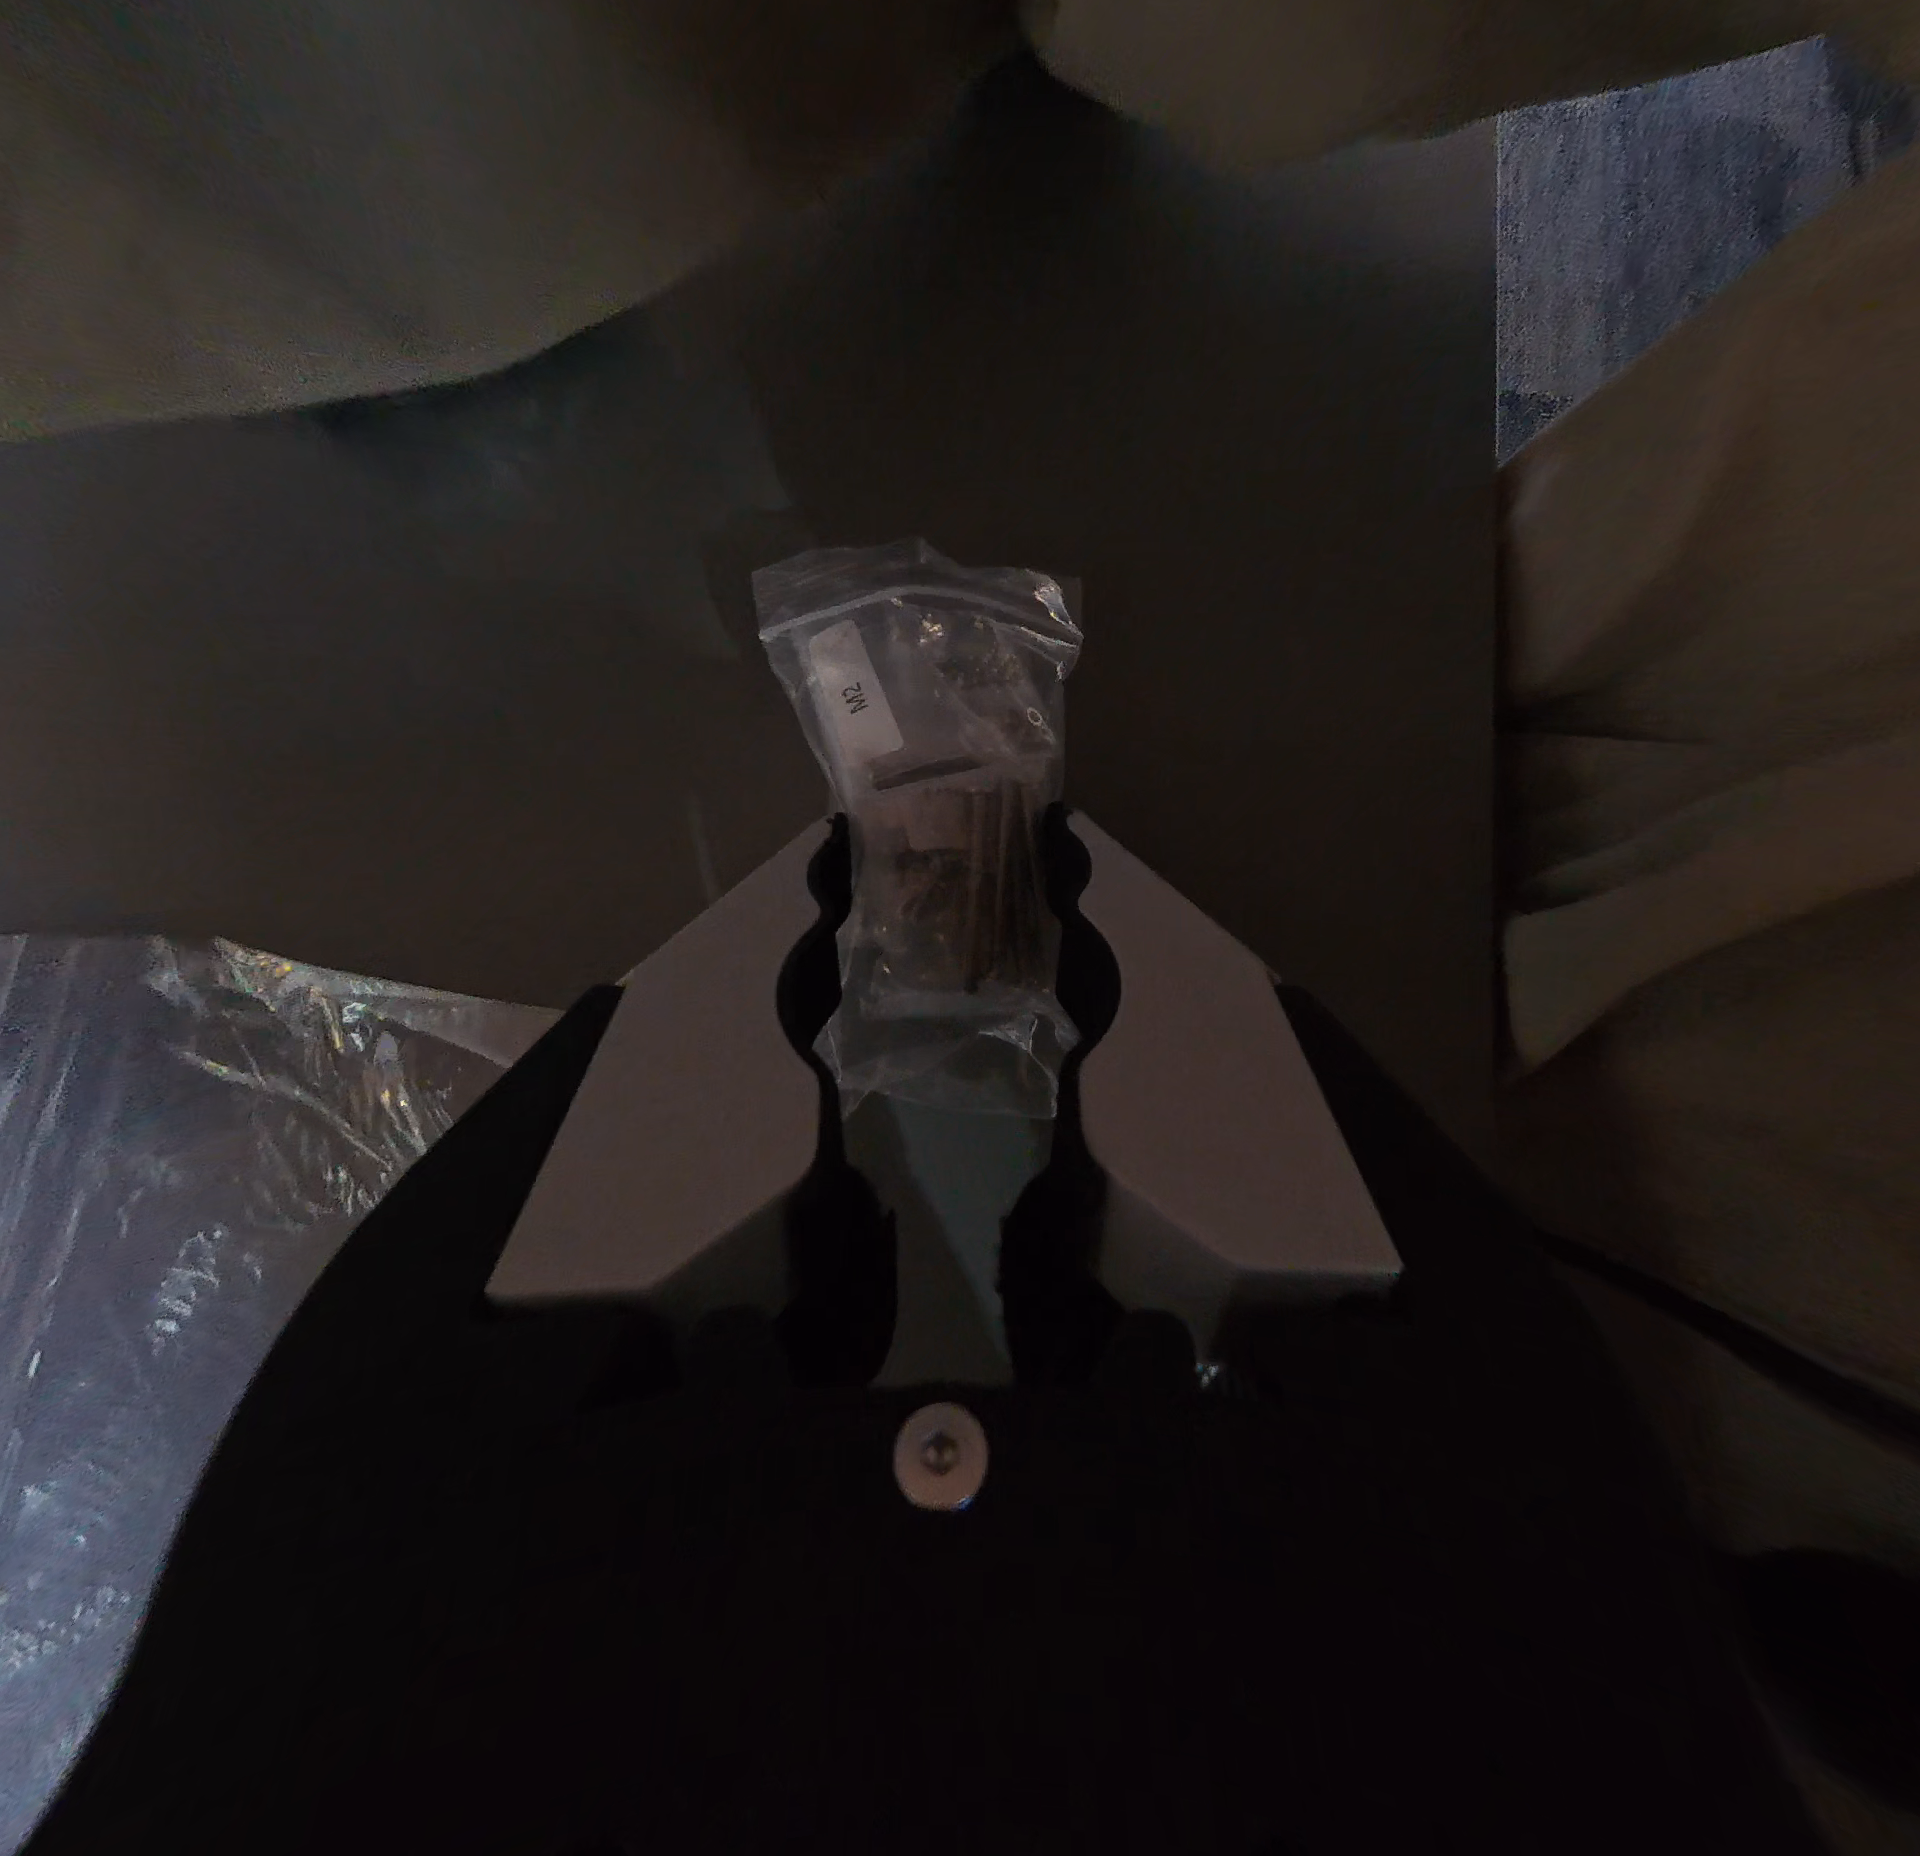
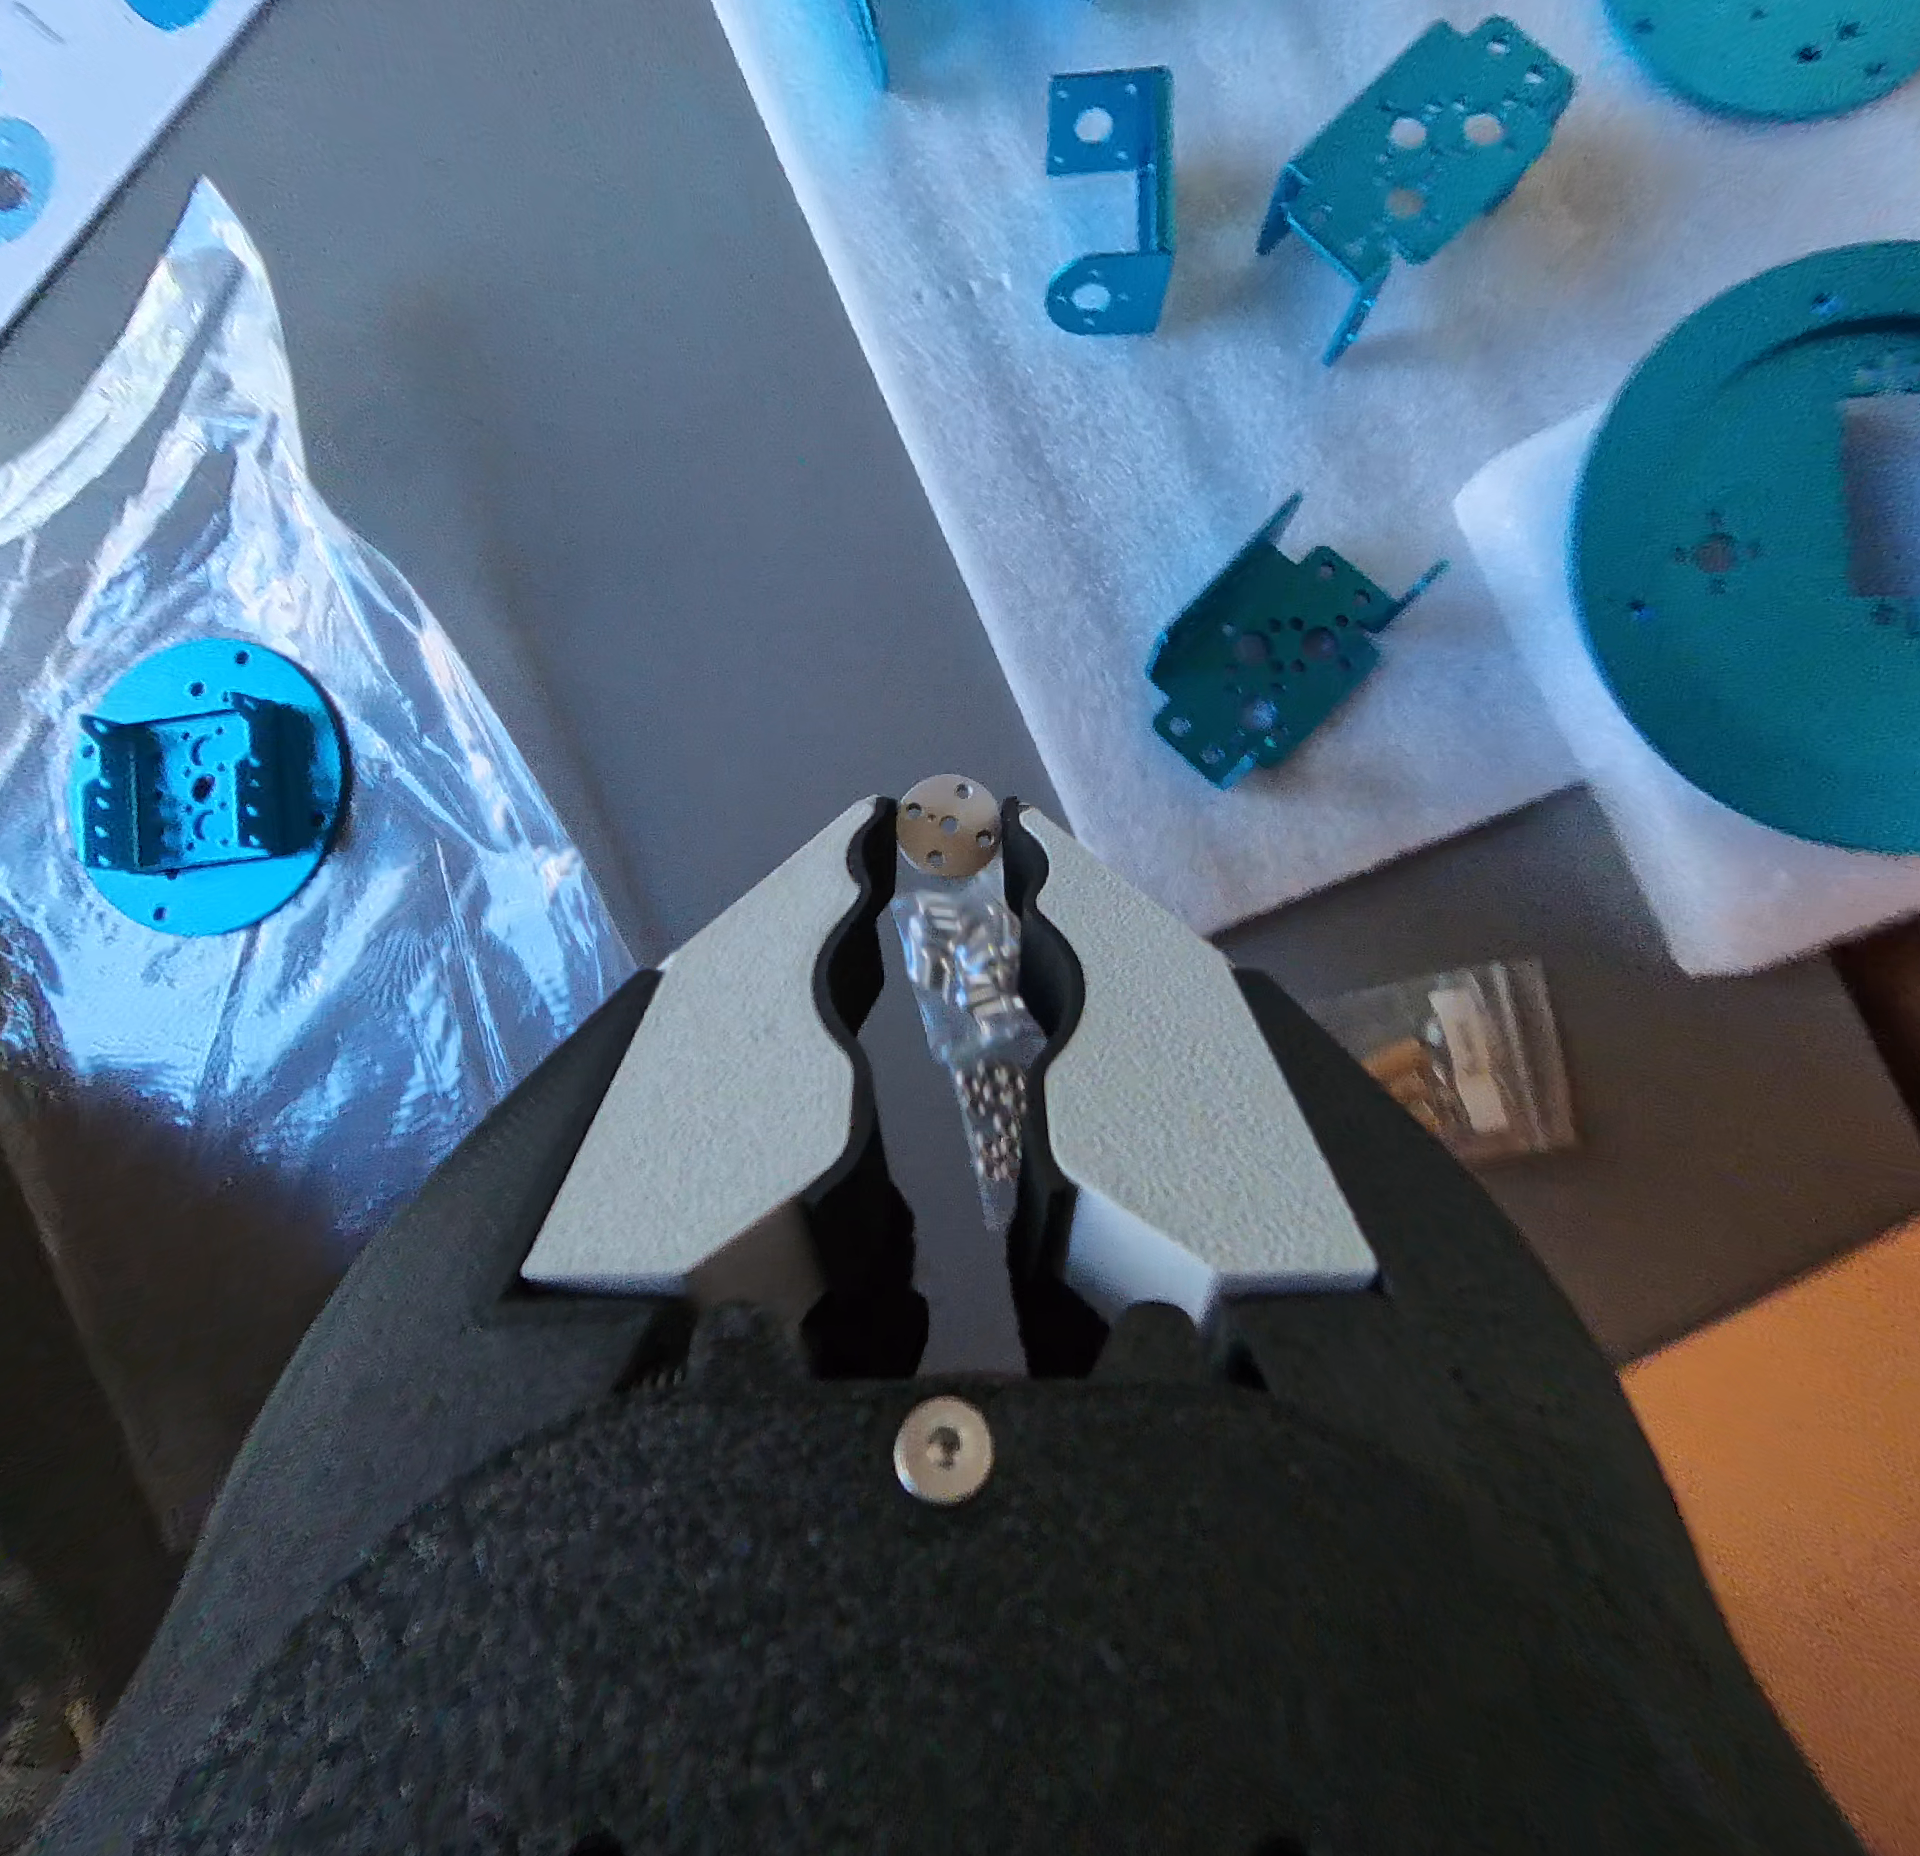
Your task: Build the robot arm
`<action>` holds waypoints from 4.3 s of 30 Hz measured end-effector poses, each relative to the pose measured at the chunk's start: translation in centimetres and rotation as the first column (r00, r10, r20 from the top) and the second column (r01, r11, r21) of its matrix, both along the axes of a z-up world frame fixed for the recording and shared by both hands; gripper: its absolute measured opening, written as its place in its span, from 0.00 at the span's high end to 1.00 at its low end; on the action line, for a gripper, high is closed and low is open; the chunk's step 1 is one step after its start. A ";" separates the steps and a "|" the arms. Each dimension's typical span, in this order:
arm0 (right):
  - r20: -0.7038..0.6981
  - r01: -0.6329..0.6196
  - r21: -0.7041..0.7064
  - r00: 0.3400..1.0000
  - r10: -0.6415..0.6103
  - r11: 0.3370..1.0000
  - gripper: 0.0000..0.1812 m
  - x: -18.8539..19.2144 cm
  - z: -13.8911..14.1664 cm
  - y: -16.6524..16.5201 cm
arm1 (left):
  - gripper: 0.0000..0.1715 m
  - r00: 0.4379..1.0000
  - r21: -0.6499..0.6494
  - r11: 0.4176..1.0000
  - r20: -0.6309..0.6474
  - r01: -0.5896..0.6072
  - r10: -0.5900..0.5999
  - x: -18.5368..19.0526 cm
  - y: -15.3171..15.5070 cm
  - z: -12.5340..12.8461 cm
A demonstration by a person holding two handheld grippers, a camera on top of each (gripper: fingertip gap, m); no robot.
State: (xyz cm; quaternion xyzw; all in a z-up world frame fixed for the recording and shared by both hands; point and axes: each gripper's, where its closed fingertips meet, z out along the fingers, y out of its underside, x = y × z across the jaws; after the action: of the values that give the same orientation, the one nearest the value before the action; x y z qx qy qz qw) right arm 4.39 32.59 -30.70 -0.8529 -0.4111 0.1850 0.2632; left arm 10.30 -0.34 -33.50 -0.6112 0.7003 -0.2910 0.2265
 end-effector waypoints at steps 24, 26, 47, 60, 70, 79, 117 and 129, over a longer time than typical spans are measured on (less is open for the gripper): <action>0.112 -0.004 0.000 0.994 0.004 1.000 0.85 -5.4 -3.6 7.0 | 0.78 1.000 -0.031 0.999 0.016 0.005 -0.004 -0.4 0.1 -0.1; 0.088 -0.025 0.020 0.996 0.024 0.999 0.77 -5.1 -1.3 6.2 | 0.78 1.000 -0.038 0.999 0.017 0.006 -0.005 -0.4 0.1 -0.1; -0.416 0.051 -0.161 0.902 -0.115 0.986 0.86 12.6 0.3 -32.1 | 0.85 0.958 0.195 0.980 0.285 -0.026 -0.031 0.7 1.8 3.4; -0.643 0.018 0.069 0.765 0.030 0.997 0.92 11.4 4.1 -31.5 | 0.85 0.937 0.343 0.938 0.340 -0.042 -0.083 1.3 1.5 4.7; -0.624 -0.059 0.044 0.778 0.073 0.997 0.93 9.8 3.0 -31.8 | 0.86 0.929 0.446 0.895 0.333 -0.006 -0.160 1.5 1.4 4.7; -0.712 0.020 -0.072 0.699 -0.066 0.997 1.00 13.6 4.0 -31.1 | 0.85 0.957 0.390 0.920 0.282 -0.042 -0.076 0.7 3.1 3.4; -0.591 -0.048 -0.024 0.806 0.025 0.999 0.91 2.9 8.8 -22.1 | 0.86 0.871 0.183 0.944 0.464 -0.273 0.162 -9.5 6.6 8.1; -0.561 -0.074 0.022 0.825 0.073 0.997 0.92 3.9 4.4 -27.8 | 0.86 0.939 0.442 0.882 0.344 -0.165 0.003 -5.1 4.6 6.9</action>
State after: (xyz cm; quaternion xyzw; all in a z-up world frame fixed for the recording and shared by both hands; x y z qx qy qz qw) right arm 8.33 4.80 -26.32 -0.7447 -0.3482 0.4372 0.3646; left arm 5.24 4.24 -26.58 -0.5112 0.6734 -0.2036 0.4937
